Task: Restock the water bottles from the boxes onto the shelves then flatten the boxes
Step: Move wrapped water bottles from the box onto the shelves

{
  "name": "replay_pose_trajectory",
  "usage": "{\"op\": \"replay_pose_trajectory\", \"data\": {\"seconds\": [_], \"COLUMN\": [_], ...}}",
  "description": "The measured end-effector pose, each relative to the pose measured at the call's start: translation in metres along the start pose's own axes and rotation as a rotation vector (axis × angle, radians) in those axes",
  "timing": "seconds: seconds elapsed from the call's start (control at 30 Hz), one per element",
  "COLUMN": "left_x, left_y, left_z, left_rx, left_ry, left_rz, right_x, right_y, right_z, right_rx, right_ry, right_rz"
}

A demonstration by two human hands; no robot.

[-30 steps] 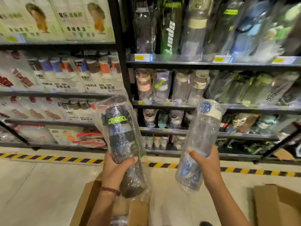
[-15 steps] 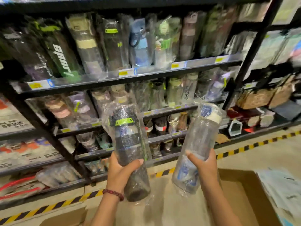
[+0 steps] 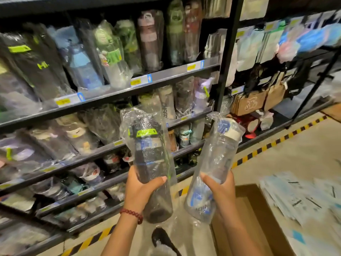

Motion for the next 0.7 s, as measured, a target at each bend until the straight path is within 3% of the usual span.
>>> {"op": "replay_pose_trajectory", "data": {"seconds": [0.23,0.43,0.7], "left_x": [-0.031,-0.101,-0.199], "left_y": [0.059,0.098,0.117], "left_z": [-0.054,-0.12,-0.21], "left_rx": [0.038,0.052,-0.046], "left_ry": [0.031,0.155,0.278], "left_rz": [-0.007,0.016,-0.008], "right_x": [0.007,0.062,0.142], "right_y": [-0.003,0.021,0.086], "right_z": [-0.049,-0.14,-0.263], "right_rx": [0.005,0.044,0.164], "right_ry": [0.011,-0.132,-0.319], "right_rz": [0.007,0.052,0.08]}}
Point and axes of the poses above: each hand's wrist, its own z-axis away from the middle knuckle, its own y-axis out of the palm, x = y × z, the point moved 8 cm from there along -z, towards the middle knuckle, and after that the axes turned 12 degrees about -y, right-handed, at the moved point
